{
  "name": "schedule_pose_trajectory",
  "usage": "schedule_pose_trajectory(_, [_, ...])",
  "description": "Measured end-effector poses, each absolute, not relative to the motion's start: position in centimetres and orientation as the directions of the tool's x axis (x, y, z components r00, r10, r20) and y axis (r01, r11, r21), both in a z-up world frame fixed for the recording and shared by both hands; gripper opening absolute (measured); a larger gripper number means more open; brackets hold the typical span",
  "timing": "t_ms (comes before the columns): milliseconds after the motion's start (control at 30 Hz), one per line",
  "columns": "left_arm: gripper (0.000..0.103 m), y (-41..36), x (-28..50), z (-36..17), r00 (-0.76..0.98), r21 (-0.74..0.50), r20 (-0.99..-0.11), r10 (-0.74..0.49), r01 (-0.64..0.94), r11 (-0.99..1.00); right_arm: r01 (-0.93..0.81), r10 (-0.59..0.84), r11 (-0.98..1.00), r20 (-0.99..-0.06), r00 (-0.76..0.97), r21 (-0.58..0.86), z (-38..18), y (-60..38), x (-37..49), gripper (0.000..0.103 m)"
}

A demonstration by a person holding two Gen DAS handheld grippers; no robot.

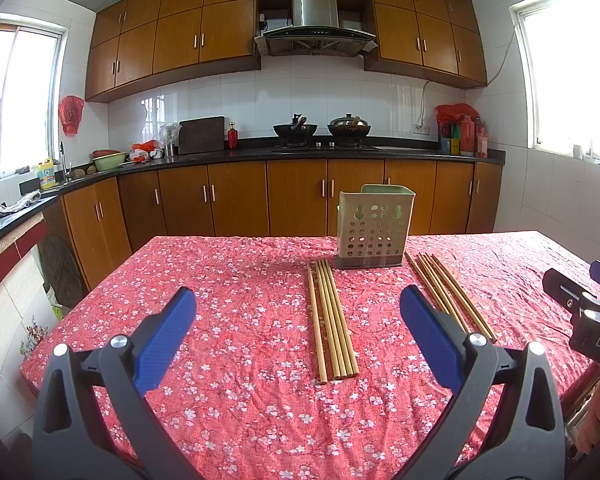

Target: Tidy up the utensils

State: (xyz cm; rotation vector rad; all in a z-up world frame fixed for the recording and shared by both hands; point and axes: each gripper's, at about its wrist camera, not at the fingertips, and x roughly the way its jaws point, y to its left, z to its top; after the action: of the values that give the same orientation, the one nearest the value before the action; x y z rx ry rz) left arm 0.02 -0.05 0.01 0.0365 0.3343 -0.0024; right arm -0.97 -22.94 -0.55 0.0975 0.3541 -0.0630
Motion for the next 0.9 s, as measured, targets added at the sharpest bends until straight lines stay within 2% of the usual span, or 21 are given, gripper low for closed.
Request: schedule_pose_trajectory(900, [0.099, -0.07, -0.06, -0.21, 0.945, 0.037, -0.328, 0.001, 0.012, 0.999, 0.078, -0.044, 0.993, -0.349, 0.936, 0.086, -0.61, -23.01, -0.94, 0.101])
